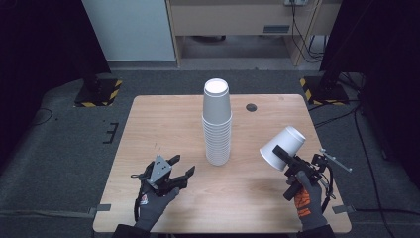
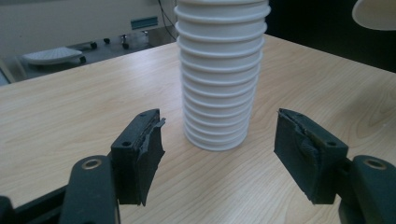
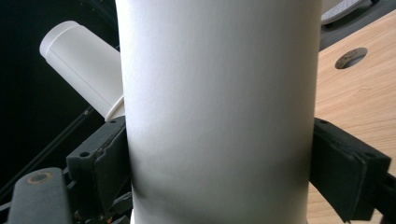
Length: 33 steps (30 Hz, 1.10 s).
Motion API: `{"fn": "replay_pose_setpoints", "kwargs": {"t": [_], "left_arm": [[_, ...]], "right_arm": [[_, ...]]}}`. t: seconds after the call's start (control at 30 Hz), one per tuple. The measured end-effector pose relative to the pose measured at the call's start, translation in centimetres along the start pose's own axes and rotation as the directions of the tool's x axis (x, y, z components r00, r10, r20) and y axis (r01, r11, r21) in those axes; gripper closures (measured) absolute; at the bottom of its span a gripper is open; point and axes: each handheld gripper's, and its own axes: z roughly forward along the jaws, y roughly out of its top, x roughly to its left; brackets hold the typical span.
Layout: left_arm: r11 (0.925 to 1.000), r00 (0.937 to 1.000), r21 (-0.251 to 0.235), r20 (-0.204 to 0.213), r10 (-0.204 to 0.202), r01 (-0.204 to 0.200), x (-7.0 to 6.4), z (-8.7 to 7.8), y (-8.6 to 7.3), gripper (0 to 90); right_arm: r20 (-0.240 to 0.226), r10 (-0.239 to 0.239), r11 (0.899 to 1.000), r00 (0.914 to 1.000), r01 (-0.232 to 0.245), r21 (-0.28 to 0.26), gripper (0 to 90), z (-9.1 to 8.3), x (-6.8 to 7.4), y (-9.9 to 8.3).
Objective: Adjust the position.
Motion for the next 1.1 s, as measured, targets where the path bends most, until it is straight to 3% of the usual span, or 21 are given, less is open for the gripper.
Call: {"fn": "replay_pose_setpoints", "kwargs": {"t": [0.3, 0.57, 1.1], "left_arm": [[0.9995, 0.9978, -0.023, 0.063, 0.022, -0.02, -2.1, 1.5, 1.5, 33.3], [0.9988, 0.9954, -0.038, 0.089, 0.036, -0.032, -3.1, 2.4, 2.6, 34.7], [0.9969, 0.9851, -0.057, 0.16, 0.062, -0.054, -6.2, 5.4, 4.3, 36.2]], "right_arm": [[-0.013, 0.016, 1.0, 0.9998, -0.016, -0.001, 14.3, 0.0, 0.2, 0.0], [-0.012, 0.02, 1.0, 0.9997, -0.02, 0.004, 14.3, 0.0, 0.2, 0.0], [-0.024, 0.039, 0.999, 0.999, -0.039, 0.009, 14.3, 0.1, 0.1, -0.1]]}}
